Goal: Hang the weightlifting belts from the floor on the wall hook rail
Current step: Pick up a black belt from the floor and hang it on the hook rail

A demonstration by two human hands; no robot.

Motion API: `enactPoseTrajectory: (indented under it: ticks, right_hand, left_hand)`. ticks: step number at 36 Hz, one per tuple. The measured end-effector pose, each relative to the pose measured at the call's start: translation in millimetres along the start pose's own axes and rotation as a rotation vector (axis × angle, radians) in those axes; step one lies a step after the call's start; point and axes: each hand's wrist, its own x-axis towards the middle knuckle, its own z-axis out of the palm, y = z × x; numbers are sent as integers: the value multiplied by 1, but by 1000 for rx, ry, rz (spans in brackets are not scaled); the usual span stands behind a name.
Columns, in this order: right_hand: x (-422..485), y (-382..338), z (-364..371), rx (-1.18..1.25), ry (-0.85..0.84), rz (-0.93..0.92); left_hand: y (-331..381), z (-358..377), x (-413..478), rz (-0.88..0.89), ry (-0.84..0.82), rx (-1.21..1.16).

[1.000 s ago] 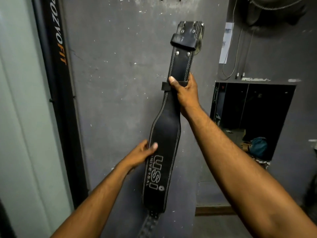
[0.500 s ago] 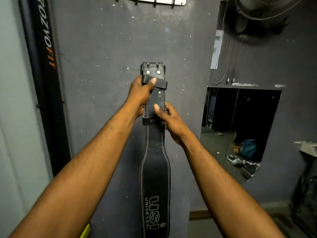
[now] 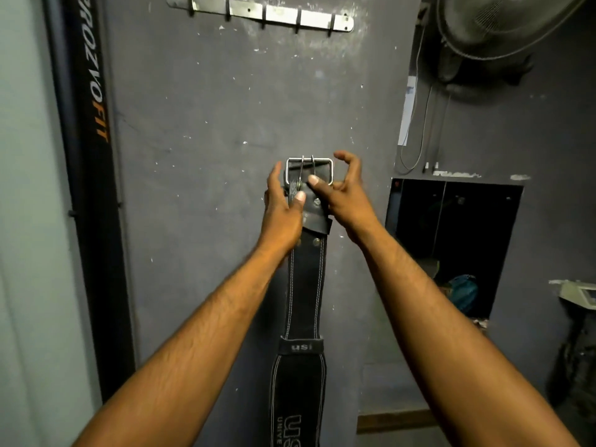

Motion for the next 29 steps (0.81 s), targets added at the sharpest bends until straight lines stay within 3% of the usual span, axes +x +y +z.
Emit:
enactPoseTrajectory:
  ticks: [5, 9, 13, 16, 20, 29]
  right_hand:
    - [2, 11, 21, -126, 145, -109]
    - [1, 27, 30, -119, 69, -63]
    - [-1, 38, 36, -231, 156, -54]
    - [0, 45, 35, -323, 215, -97]
    - [14, 60, 29, -119, 134, -146]
    - [99, 101, 3, 51, 192, -222]
  left_hand:
    - [-5, -2, 9, 86, 167, 34]
    - [-11, -3, 19, 36, 253, -1]
    - [-18, 3, 31, -64, 229, -68]
    - [-22, 8, 38, -39, 209, -72]
    - [-28, 19, 51, 35, 187, -65]
    - [-50, 64, 120, 294, 197, 129]
